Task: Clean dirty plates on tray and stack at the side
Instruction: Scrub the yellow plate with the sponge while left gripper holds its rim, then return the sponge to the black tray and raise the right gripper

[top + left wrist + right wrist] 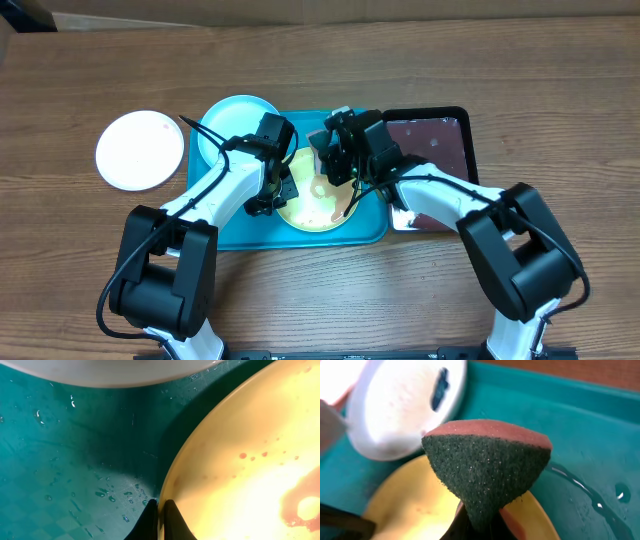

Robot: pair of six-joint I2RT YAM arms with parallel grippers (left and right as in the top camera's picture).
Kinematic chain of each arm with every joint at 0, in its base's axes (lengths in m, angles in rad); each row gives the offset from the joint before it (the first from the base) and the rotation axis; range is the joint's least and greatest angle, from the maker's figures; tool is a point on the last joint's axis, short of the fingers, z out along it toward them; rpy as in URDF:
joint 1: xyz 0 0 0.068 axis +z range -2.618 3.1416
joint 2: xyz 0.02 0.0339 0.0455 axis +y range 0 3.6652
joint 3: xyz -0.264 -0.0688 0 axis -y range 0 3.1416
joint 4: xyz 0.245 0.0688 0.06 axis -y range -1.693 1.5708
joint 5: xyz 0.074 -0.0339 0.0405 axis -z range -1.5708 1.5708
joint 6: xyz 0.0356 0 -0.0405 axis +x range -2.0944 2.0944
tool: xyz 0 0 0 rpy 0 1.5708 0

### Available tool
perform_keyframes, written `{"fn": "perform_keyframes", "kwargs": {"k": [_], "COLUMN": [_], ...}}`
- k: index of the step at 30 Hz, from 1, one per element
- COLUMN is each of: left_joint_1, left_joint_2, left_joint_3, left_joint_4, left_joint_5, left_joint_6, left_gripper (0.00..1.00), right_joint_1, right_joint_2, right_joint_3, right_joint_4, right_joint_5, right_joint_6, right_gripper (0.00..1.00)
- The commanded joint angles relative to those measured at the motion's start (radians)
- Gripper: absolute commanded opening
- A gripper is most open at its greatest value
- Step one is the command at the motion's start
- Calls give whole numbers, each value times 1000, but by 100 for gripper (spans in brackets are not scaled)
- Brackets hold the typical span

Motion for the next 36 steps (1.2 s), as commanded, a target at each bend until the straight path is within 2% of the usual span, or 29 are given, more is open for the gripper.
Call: {"fn": "perform_keyframes", "kwargs": {"k": [1, 9, 19, 29, 36], "left_joint_1": [5, 5, 5, 5, 5], "left_joint_2": [19, 19, 19, 19, 19], "left_joint_3": [-2, -2, -2, -2, -2], "left_joint_4": [2, 4, 3, 3, 4], "left_joint_5": [-22, -22, -21, -21, -21], "left_joint_6": [12, 12, 13, 13, 13], "left_gripper": [4, 4, 4, 4, 4], "right_joint_1": [1, 1, -3, -3, -3], "right_joint_2": [1, 43, 39, -87, -217], "right_joint_3": [0, 0, 3, 3, 4], "right_joint_4": [25, 69, -34, -171, -230], "right_joint_5": [23, 34, 39, 98, 41], "right_joint_6": [3, 3, 23, -3, -4], "right_gripper": [4, 4, 4, 4, 4]}}
